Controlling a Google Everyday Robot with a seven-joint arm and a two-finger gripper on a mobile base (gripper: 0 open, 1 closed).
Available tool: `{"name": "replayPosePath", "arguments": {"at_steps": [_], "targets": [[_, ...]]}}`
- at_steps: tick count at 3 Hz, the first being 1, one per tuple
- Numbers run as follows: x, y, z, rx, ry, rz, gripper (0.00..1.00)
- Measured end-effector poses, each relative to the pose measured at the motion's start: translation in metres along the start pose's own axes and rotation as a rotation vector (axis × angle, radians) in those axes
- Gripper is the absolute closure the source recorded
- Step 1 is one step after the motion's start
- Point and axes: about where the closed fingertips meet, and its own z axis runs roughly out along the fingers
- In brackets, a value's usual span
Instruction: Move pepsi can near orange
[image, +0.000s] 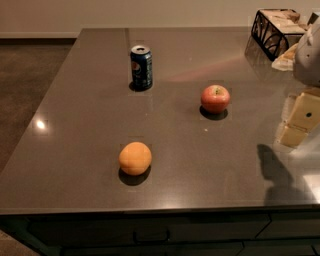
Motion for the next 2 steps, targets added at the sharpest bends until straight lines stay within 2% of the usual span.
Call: {"name": "replayPosePath", "arguments": {"at_steps": [1, 2], "targets": [[-0.004, -0.003, 0.000, 0.011, -0.004, 0.004, 0.00], [-0.019, -0.024, 0.012, 0.048, -0.006, 0.035, 0.00]]}}
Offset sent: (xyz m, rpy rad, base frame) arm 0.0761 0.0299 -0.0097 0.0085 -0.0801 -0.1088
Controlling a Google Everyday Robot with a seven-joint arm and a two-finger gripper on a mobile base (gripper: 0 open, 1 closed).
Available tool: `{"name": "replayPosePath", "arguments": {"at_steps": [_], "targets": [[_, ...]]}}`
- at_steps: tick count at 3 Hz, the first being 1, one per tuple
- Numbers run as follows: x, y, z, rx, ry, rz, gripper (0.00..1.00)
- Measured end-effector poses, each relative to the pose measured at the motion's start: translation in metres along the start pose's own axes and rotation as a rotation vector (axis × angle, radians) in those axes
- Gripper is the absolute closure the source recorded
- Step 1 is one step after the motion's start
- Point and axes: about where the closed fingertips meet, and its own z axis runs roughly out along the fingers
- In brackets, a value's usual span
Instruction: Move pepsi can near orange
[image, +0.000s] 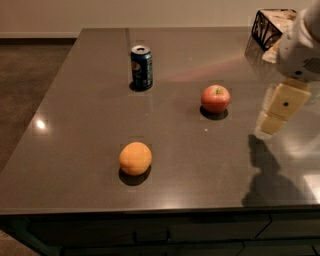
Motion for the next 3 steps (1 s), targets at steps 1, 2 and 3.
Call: {"name": "replayPosePath", "arguments": {"at_steps": [1, 2, 3], "targets": [[-0.033, -0.034, 0.024, 0.045, -0.019, 0.045, 0.00], [-0.073, -0.063, 0.049, 0.054, -0.081, 0.097, 0.00], [-0.118, -0.085, 0.078, 0.047, -0.153, 0.124, 0.00]]}}
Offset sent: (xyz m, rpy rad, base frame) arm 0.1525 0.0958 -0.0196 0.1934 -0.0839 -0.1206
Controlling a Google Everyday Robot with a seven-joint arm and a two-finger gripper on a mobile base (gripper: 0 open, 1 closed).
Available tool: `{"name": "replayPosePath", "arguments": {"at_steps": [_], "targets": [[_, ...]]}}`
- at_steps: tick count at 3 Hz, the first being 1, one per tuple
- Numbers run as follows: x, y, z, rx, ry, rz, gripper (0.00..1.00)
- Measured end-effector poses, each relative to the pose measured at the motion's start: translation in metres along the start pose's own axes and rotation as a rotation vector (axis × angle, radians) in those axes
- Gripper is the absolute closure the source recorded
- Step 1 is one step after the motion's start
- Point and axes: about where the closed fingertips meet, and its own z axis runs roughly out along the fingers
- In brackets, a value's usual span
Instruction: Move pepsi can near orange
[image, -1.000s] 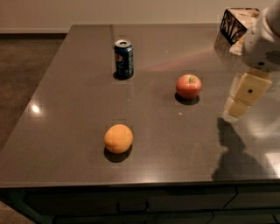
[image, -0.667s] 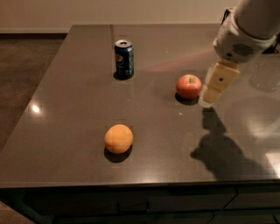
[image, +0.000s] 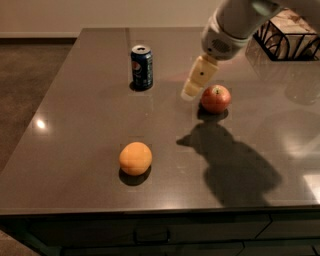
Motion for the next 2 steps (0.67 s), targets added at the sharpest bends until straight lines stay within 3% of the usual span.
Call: {"name": "replayPosePath", "arguments": {"at_steps": [2], "targets": [[-0.059, -0.027, 0.062, 0.041, -0.101, 0.077, 0.00]]}}
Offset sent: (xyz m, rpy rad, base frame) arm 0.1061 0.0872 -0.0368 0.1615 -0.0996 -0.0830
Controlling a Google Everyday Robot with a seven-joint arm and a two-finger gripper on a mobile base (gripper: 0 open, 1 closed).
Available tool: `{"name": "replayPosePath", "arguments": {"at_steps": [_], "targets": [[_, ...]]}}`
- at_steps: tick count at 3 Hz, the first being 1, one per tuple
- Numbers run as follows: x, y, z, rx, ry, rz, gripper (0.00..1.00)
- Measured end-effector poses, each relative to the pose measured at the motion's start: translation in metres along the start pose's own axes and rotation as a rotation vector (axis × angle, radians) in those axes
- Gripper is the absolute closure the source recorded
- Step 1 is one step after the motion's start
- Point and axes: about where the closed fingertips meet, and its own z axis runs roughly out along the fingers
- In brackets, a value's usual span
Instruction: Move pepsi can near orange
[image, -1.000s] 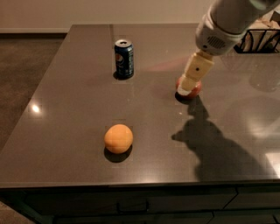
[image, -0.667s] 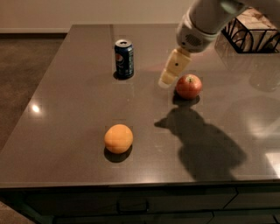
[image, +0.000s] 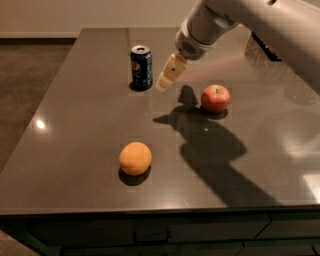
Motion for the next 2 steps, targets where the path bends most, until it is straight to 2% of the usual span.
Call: {"name": "replayPosePath", "arguments": {"at_steps": [2], "targets": [[-0.045, -0.002, 0.047, -0.002, -0.076, 0.054, 0.00]]}}
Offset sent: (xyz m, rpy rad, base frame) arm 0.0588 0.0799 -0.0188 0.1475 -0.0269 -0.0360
